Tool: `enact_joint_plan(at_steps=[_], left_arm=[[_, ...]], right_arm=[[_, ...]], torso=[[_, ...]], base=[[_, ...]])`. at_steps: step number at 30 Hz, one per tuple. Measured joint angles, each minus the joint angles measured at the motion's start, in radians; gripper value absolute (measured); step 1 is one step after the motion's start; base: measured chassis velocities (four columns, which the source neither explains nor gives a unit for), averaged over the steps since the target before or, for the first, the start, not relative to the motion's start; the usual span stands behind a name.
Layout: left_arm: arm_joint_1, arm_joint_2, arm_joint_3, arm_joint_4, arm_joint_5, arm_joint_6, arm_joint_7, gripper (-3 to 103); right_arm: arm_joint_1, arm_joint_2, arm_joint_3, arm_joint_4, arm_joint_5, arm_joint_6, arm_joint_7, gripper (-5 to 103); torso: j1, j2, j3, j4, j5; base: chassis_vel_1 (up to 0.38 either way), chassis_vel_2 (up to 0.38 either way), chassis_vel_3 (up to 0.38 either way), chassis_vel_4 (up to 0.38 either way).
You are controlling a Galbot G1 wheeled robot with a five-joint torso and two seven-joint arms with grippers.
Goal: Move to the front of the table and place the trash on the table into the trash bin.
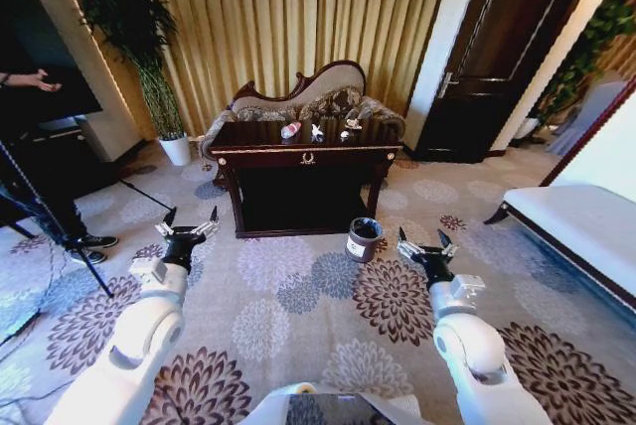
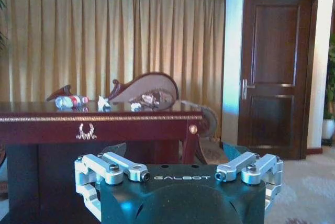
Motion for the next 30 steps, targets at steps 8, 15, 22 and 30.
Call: enact_joint_plan(at_steps=[8,15,22,30], left_arm=[[0.212,-0.109,-0.228,0.023,-0.029,-0.089,0.181,100],[0.372,-0.191,-0.4,0.039,-0.051,-0.157,0.318,100],[0.405,-0.23,-0.441,-0.065,-0.119,-0.114,0.405,100],[0.395,-0.23,-0.429,-0.085,-0.119,-0.079,0.428,100]], right_arm=[[-0.239,0.005,0.244,0.058,0.164,0.084,-0.18,100],[-0.216,0.001,0.248,0.153,0.238,-0.008,-0.191,100],[-0.168,-0.006,0.232,0.201,0.274,-0.079,-0.169,100],[-0.139,-0.024,0.246,0.242,0.335,-0.124,-0.152,100]], torso=[[0.0,0.0,0.0,-0.0008,-0.0006],[0.0,0.0,0.0,0.0004,-0.0001],[0.0,0.0,0.0,-0.0003,-0.0001],[0.0,0.0,0.0,-0.0002,0.0]], base=[[0.0,0.0,0.0,0.0],[0.0,0.0,0.0,0.0],[0.0,0.0,0.0,0.0],[0.0,0.0,0.0,0.0]])
